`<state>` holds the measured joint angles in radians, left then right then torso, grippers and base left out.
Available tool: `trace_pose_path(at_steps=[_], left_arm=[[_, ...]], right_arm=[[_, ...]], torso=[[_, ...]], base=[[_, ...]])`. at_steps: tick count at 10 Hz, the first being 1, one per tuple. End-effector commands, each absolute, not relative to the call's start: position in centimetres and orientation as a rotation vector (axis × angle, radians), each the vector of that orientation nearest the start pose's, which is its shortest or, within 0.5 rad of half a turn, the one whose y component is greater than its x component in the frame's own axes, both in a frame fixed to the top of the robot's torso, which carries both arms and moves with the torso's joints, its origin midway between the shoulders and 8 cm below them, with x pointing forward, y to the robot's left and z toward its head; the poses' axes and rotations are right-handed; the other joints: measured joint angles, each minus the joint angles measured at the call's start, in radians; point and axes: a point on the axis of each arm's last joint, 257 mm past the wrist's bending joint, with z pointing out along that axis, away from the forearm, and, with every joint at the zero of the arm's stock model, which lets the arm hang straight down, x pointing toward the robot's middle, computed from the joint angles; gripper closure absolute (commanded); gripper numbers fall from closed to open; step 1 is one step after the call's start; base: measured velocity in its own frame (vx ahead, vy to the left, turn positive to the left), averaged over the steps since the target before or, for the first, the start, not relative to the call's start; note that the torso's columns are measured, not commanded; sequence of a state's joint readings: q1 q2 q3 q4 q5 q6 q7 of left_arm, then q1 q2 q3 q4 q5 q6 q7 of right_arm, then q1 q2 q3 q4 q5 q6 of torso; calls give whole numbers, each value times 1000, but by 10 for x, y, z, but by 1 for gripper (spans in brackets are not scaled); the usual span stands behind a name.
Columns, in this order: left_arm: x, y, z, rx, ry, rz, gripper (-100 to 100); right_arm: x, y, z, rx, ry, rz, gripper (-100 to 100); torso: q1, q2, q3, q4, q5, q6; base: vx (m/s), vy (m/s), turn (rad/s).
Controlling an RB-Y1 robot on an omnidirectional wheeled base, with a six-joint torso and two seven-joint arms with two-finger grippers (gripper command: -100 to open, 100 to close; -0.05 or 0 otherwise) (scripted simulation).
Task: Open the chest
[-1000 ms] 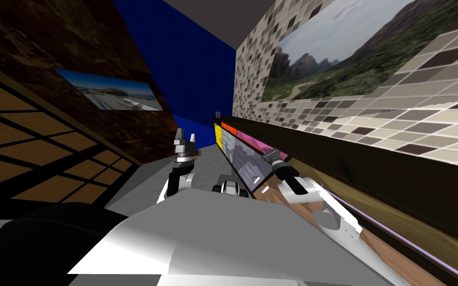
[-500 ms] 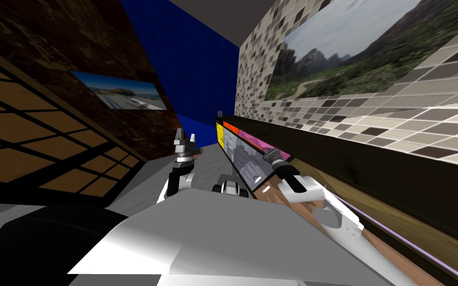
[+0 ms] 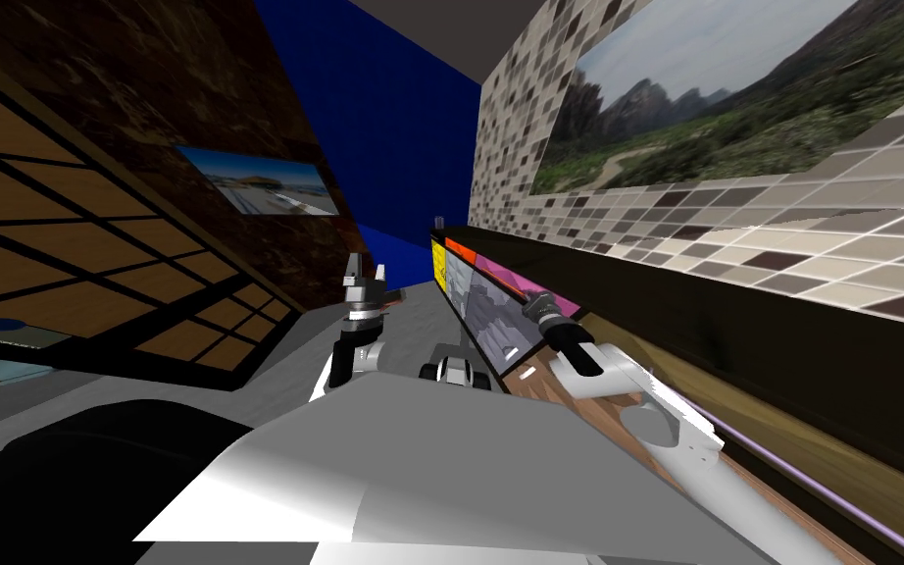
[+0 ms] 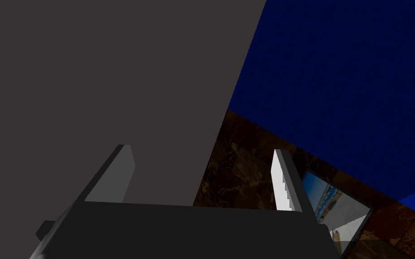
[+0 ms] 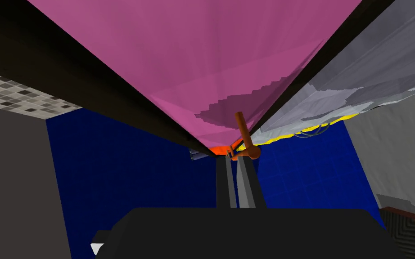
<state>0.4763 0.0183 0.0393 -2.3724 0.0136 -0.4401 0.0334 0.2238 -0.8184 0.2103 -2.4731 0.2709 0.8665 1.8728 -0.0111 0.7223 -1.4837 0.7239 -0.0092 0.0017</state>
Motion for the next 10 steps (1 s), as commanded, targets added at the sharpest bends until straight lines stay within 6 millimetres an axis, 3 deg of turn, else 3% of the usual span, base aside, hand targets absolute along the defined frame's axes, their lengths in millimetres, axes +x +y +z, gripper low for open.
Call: trace_pose_path(at_steps=[1, 6, 8, 9, 10], left_arm=[[333, 285, 62, -615, 571, -1325, 0], [333, 285, 62, -615, 571, -1325, 0], [333, 285, 62, -615, 571, -1325, 0], [333, 285, 62, -615, 571, -1325, 0], [333, 285, 62, -615, 571, -1325, 0]], right_arm=[[431, -290, -119, -1169, 1521, -1014, -100], [431, -299, -113, -1316, 1474, -1163, -100], [433, -295, -104, -1292, 1453, -1161, -100], [433, -295, -104, -1291, 1452, -1161, 100], [431, -292, -101, -1293, 1448, -1159, 100]], torso=[[1, 3, 2, 1, 0, -1], [3, 6, 4, 3, 1, 0], [6, 10, 4, 10, 6, -1], [10, 13, 6, 13, 8, -2], [12, 16, 8, 14, 9, -2]], base=[[-32, 2, 59], [-43, 6, 71], [-12, 3, 1], [0, 0, 0], [-33, 71, -19]])
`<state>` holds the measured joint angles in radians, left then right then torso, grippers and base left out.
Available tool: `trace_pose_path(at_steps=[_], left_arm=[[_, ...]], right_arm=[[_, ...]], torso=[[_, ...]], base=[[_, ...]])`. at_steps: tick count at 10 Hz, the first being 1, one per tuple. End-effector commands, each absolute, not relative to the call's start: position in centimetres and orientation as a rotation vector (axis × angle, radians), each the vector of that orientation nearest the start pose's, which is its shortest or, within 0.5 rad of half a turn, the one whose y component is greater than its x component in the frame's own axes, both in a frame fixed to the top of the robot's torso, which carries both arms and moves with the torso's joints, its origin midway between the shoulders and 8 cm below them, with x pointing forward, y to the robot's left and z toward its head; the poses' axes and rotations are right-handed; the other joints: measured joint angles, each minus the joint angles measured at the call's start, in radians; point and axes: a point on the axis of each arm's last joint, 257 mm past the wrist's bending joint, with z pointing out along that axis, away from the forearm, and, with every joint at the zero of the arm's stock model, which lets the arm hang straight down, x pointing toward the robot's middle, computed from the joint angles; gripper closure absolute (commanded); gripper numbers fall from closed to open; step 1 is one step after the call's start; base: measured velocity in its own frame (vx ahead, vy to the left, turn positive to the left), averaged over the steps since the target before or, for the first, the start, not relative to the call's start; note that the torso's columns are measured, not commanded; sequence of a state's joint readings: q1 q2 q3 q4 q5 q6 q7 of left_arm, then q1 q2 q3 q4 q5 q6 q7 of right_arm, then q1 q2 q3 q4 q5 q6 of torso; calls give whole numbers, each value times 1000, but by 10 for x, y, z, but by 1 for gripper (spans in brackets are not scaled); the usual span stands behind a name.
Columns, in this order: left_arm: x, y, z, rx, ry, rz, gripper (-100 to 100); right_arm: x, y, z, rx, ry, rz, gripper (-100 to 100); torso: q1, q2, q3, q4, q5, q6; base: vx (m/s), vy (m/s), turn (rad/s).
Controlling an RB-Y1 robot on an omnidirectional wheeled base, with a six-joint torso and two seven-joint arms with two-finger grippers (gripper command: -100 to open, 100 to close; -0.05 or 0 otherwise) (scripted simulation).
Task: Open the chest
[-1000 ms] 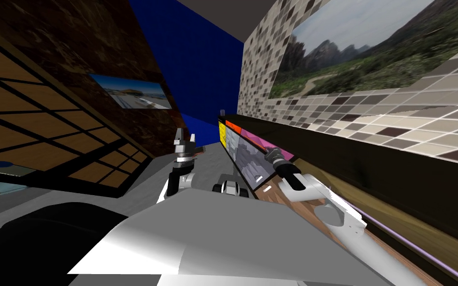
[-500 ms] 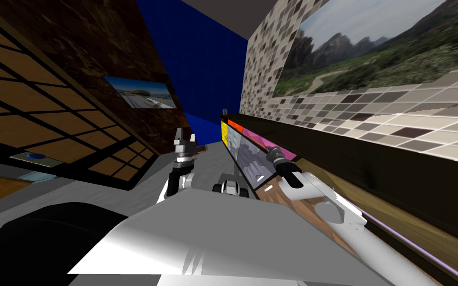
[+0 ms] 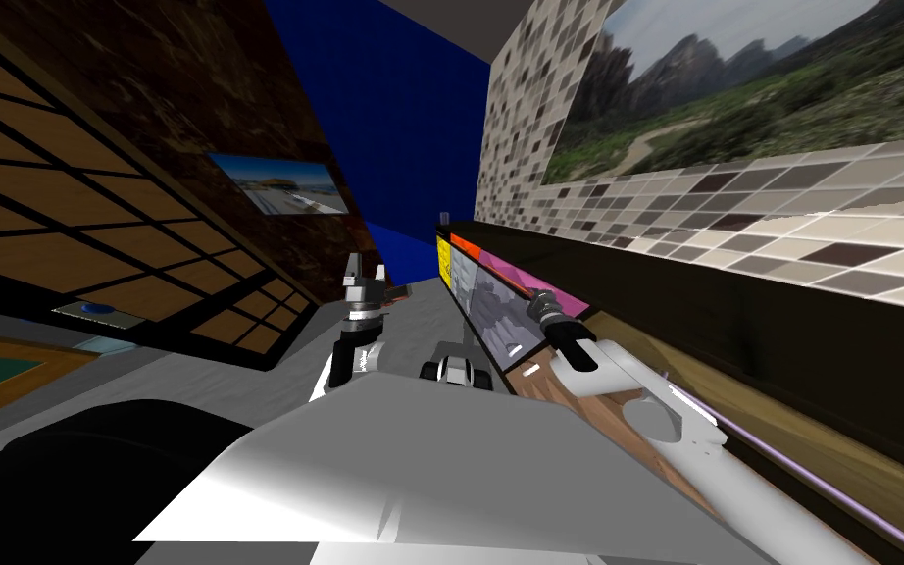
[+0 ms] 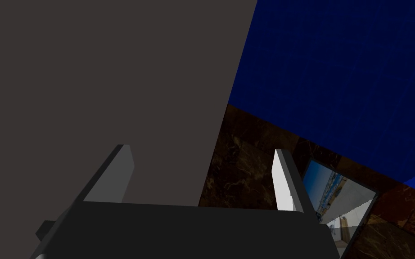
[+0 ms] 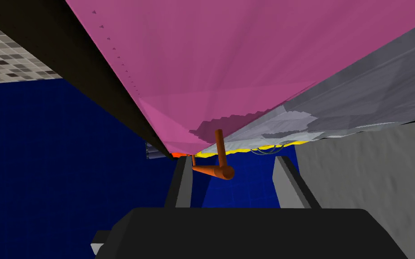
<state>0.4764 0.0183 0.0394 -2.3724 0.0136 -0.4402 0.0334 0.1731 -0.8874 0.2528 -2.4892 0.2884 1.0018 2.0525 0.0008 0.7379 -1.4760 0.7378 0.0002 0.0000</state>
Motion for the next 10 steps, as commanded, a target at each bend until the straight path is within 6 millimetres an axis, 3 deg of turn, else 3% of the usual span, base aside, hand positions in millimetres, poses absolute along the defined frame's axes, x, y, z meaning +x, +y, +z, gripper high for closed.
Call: trace_pose_path(at_steps=[1, 5, 6, 10], left_arm=[[333, 285, 62, -615, 570, -1325, 0], [333, 285, 62, -615, 570, -1326, 0], [333, 285, 62, -615, 570, -1325, 0], [333, 285, 62, -615, 571, -1325, 0]], right_arm=[[431, -292, -101, -1293, 1446, -1159, 100], [427, -288, -97, -1296, 1442, -1157, 100], [429, -289, -88, -1294, 1451, -1157, -100], [432, -289, -65, -1290, 1455, -1161, -100]], torso=[[4, 2, 2, -2, -1, 0], [1, 1, 0, 1, 1, -1], [-5, -1, -1, 2, 0, 0], [-1, 0, 0, 0, 0, 0]], base=[[-79, 145, -21], [-72, 154, -26], [-18, 20, 10], [-6, -9, 10]])
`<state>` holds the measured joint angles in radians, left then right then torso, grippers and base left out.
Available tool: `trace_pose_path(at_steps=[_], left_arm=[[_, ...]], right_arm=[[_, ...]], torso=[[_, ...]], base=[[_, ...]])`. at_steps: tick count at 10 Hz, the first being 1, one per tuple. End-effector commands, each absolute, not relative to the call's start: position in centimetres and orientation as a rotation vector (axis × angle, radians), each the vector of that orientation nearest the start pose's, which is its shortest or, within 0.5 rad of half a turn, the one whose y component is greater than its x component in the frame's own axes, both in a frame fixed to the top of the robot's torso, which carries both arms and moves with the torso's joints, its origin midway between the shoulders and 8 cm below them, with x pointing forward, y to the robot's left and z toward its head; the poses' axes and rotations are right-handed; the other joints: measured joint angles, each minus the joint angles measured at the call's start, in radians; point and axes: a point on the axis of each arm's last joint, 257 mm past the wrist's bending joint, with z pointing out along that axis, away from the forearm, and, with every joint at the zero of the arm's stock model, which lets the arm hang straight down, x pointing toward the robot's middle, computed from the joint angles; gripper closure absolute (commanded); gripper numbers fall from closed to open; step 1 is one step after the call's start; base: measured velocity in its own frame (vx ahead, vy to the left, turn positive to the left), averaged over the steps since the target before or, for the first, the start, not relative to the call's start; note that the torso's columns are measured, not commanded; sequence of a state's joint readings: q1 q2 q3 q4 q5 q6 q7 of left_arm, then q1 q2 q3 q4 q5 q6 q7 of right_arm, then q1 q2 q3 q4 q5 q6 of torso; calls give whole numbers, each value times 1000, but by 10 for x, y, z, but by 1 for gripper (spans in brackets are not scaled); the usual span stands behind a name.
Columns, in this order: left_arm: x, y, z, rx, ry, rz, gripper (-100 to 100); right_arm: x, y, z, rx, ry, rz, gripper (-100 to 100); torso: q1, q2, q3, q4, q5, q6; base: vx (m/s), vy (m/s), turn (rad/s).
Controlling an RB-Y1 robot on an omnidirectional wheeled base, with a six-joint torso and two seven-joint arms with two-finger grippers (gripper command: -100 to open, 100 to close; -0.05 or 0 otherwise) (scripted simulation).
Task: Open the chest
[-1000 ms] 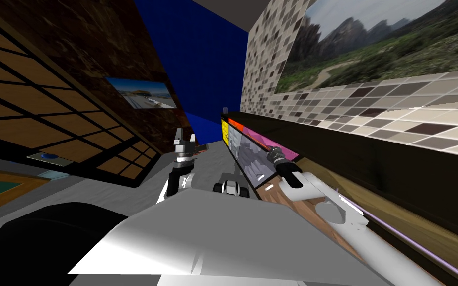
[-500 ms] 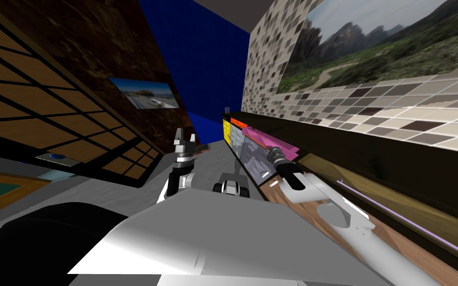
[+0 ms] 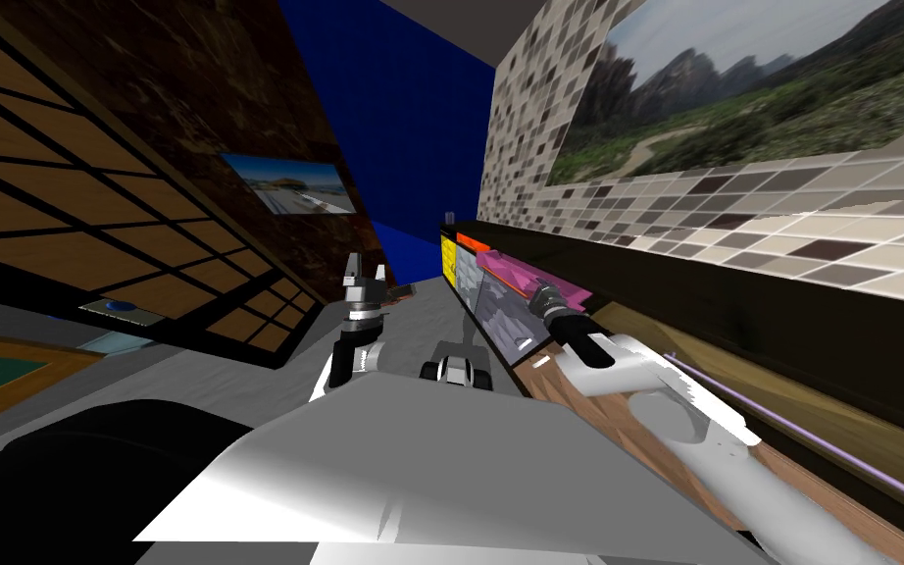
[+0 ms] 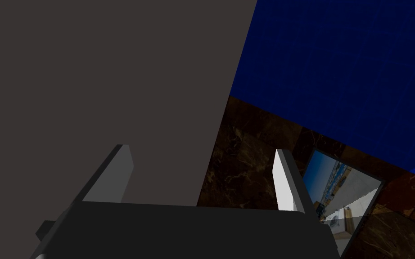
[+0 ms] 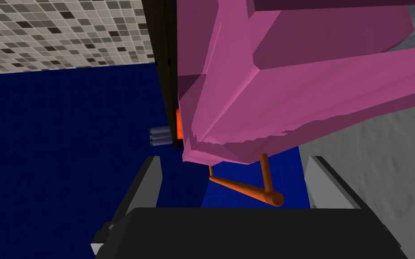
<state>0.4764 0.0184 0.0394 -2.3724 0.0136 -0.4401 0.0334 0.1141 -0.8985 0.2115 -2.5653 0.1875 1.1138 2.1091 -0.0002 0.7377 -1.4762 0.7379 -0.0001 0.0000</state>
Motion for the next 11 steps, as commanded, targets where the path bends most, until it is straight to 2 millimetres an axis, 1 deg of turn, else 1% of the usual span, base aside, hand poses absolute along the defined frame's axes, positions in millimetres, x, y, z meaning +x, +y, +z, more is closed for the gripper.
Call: trace_pose_path(at_steps=[1, 4, 5, 6, 11], left_arm=[[333, 285, 62, -615, 571, -1325, 0], [333, 285, 62, -615, 571, -1325, 0], [333, 285, 62, -615, 571, -1325, 0], [333, 285, 62, -615, 571, -1325, 0], [333, 285, 62, -615, 571, -1325, 0]], right_arm=[[432, -289, -60, -1291, 1455, -1162, -100], [432, -287, -44, -1297, 1453, -1163, -100], [432, -288, -47, -1295, 1453, -1162, -100], [432, -289, -46, -1296, 1455, -1163, 0], [432, -289, -46, -1296, 1455, -1163, 0]], torso=[[1, 1, 0, 0, 0, 0], [0, 1, 0, 0, 0, 0], [0, 0, 0, 0, 0, 0], [0, 0, 0, 0, 0, 0], [0, 0, 0, 0, 0, 0]], base=[[-6, -5, 8], [-9, 0, 9], [0, 0, 0], [0, 0, 0], [0, 0, 0]])
